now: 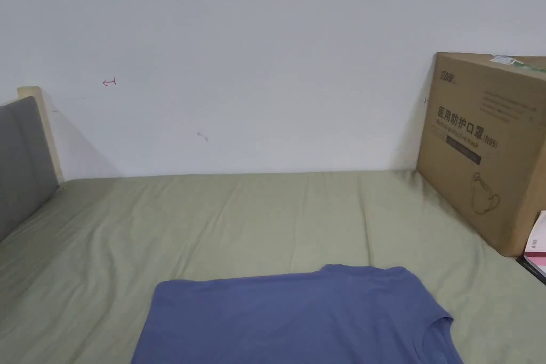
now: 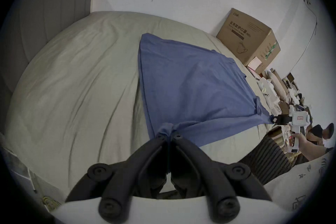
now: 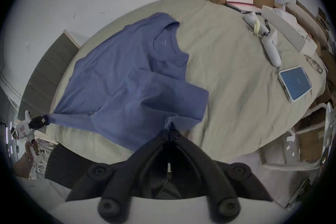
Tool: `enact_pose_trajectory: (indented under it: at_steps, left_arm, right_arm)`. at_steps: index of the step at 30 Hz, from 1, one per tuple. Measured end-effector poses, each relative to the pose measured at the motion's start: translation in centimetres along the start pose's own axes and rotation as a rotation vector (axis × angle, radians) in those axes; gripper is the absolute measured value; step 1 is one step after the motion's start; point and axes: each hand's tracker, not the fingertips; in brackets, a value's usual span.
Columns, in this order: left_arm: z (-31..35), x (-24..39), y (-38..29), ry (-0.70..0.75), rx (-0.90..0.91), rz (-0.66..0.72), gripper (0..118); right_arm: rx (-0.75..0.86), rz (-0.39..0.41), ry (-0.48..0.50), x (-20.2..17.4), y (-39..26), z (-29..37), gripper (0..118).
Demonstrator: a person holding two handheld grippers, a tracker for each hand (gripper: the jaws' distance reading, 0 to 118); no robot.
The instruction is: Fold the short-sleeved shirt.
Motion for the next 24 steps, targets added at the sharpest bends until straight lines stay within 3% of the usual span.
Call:
enact_pose_trajectory:
  at_steps: [14, 16, 17, 18, 19, 20, 21, 24]
  left_arm:
    - [-3.9, 0.7, -0.8, 0.109, -0.208, -0.192, 2]
    - [-4.0, 0.8, -0.6, 0.106, -0.213, -0.187, 3]
    - [-3.8, 0.7, -0.4, 0.104, -0.215, -0.179, 9]
    - [-3.7, 0.5, -0.3, 0.097, -0.216, -0.155, 35]
    - [-3.7, 0.3, -0.3, 0.105, -0.218, -0.123, 70]
    - [-3.6, 0.1, -0.4, 0.095, -0.233, -0.09, 104]
    - [-3.2, -0.1, -0.6, 0.076, -0.227, -0.078, 118]
    - [-2.0, -0.6, -0.5, 0.066, -0.186, -0.034, 116]
  right_arm:
    - [-0.178, 0.13, -0.1, -1.4, 1.5, -2.7, 1]
    - [-0.194, 0.138, -0.119, -1.7, 1.8, -2.7, 8]
    - [-0.197, 0.137, -0.137, -1.7, 1.9, -2.6, 19]
    - [-0.198, 0.133, -0.161, -1.6, 2.0, -2.5, 47]
    - [-0.204, 0.122, -0.172, -1.3, 1.9, -2.4, 72]
    - [-0.203, 0.11, -0.159, -0.9, 1.9, -2.2, 86]
    - [-0.192, 0.082, -0.138, -0.6, 1.8, -1.9, 88]
    - [-0.188, -0.015, -0.115, -0.2, 1.8, -1.1, 88]
